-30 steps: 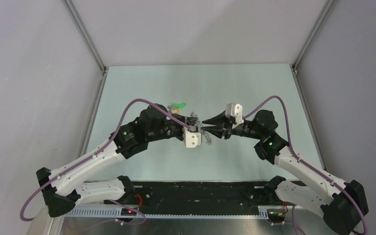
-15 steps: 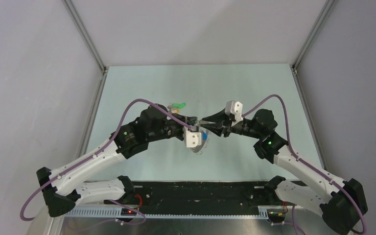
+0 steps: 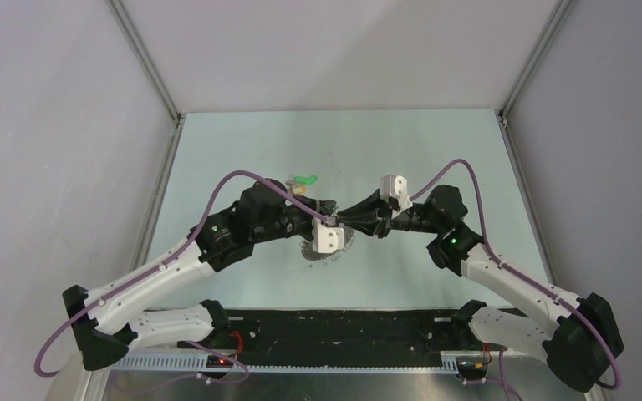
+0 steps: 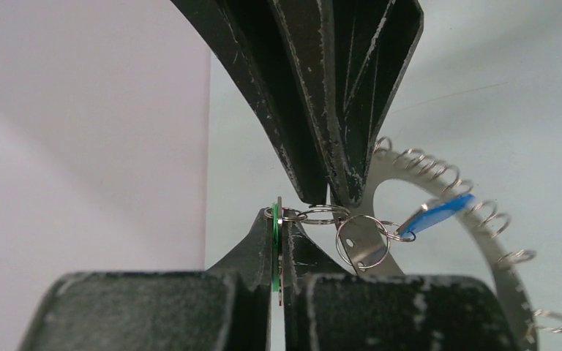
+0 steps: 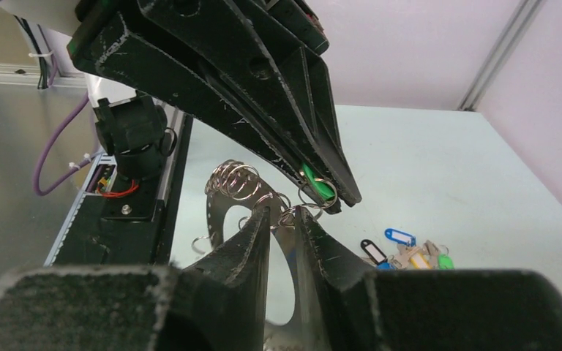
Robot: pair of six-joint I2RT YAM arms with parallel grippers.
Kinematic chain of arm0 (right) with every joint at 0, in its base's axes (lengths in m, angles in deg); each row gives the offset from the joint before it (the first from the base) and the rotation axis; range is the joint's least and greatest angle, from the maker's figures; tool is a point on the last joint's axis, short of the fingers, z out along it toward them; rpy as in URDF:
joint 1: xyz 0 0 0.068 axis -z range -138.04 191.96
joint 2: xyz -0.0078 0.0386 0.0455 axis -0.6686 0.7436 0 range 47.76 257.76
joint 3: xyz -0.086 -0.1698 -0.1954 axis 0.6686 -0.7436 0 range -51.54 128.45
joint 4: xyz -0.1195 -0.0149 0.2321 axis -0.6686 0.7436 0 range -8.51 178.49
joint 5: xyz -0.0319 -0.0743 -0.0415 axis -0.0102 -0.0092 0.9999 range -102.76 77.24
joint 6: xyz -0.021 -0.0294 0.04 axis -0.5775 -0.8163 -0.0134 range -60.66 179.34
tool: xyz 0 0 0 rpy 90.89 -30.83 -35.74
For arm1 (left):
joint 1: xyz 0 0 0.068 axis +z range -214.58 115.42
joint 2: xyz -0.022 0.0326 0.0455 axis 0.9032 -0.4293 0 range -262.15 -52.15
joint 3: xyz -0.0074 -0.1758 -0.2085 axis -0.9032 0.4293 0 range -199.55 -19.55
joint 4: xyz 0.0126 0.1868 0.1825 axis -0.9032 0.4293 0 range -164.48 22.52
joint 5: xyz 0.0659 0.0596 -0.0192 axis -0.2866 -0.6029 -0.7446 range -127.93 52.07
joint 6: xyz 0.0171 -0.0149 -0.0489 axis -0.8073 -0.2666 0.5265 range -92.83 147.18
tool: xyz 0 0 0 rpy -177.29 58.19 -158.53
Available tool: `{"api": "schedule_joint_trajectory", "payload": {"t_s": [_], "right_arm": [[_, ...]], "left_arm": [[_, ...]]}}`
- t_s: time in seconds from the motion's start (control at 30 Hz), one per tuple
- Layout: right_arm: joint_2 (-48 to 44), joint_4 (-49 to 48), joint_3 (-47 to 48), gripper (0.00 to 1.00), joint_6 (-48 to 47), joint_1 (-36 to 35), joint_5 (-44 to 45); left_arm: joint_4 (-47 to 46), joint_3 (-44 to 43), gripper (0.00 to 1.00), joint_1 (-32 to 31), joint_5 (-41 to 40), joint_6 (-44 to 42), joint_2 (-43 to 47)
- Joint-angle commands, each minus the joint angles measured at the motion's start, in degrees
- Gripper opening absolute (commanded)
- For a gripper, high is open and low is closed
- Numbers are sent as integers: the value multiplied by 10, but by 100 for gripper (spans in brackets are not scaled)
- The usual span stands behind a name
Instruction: Remove the keys from the keyring
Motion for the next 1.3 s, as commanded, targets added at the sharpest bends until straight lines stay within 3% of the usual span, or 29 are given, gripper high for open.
{"api": "schedule_joint_trajectory", "payload": {"t_s": [0.0,0.27,0.87,1.1,1.2,1.27], "right_arm": [[4,-34,23,23,10,-6,-24],[-5,-2,23,32,-2,-5,-18],[31,-21,38,26,16,-9,-12],[31,-18,38,15,20,-9,-15],[31,-21,39,2,22,-12,-12],[33,-22,44,0,37,-11,-6]], "left_arm": [[-37,-4,0,-3,-4,-11,21],[-38,-3,0,-3,-2,-10,22],[-54,0,0,-4,0,3,31],[-59,4,0,-4,-2,4,33],[-60,4,0,-4,-3,4,33],[-61,5,0,-4,-3,4,32]]}}
